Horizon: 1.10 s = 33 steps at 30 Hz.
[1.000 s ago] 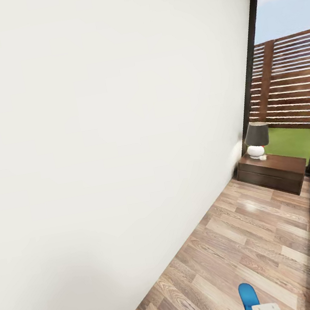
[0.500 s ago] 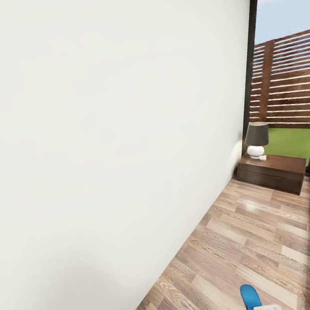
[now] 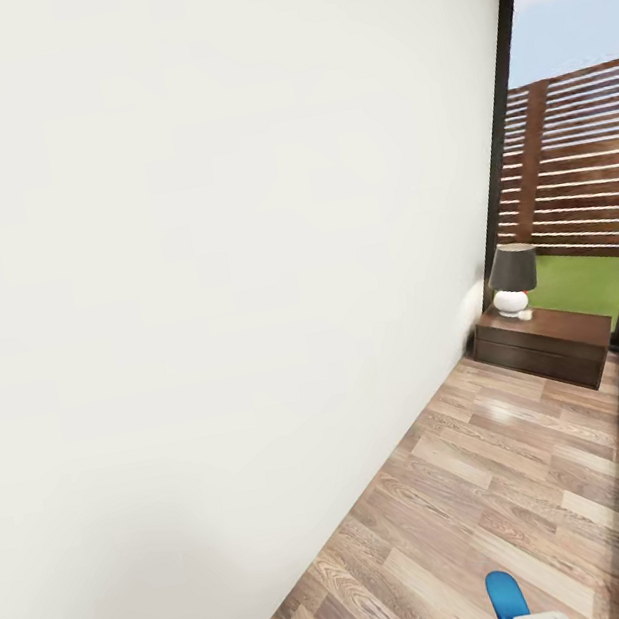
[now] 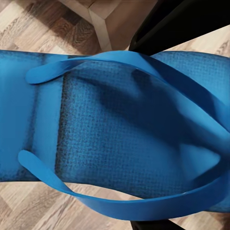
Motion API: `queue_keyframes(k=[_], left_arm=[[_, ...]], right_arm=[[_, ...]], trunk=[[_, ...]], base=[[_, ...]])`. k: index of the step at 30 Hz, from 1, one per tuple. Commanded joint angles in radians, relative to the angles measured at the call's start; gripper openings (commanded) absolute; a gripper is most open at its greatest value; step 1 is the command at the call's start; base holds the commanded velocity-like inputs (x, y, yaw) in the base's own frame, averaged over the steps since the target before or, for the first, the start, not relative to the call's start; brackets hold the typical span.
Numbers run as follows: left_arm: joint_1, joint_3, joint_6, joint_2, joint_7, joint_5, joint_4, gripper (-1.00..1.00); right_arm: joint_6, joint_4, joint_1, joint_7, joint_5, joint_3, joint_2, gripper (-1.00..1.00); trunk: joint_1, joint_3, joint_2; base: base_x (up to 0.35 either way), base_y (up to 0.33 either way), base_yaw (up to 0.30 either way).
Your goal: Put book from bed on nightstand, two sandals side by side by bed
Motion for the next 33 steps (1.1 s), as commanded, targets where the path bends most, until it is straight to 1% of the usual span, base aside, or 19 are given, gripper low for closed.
queue_keyframes(k=[1,5,14,21,33], left_arm=[[0.001,0.001,0.006,0.001,0.006,0.019,-0.002,-1.00],[0.001,0.012,-0.002,0.001,0.002,0.031,-0.002,-1.00],[0.003,0.016,-0.032,0.001,0.005,0.038,-0.003,-1.00],[0.004,0.015,-0.045,0.001,0.004,0.037,-0.005,-1.00],[0.004,0.009,-0.050,0.000,0.003,0.036,-0.008,-1.00]], right_arm=[[-0.005,0.001,0.000,-0.003,-0.012,0.008,0.000,-1.00],[-0.005,0.002,0.000,-0.003,-0.011,0.008,0.001,-1.00],[-0.005,0.003,0.000,-0.003,-0.011,0.008,0.000,-1.00],[-0.005,0.003,0.000,-0.003,-0.011,0.008,0.000,-1.00],[-0.005,0.003,0.000,-0.003,-0.011,0.009,0.001,-1.00]], trunk=[[0.000,0.000,-0.001],[0.000,0.000,-0.001],[0.000,0.000,-0.001],[0.000,0.000,-0.001],[0.000,0.000,-0.001]], base=[[0.000,0.000,0.000],[0.000,0.000,0.000],[0.000,0.000,-0.024],[0.000,0.000,-0.224],[0.000,0.000,-0.279]])
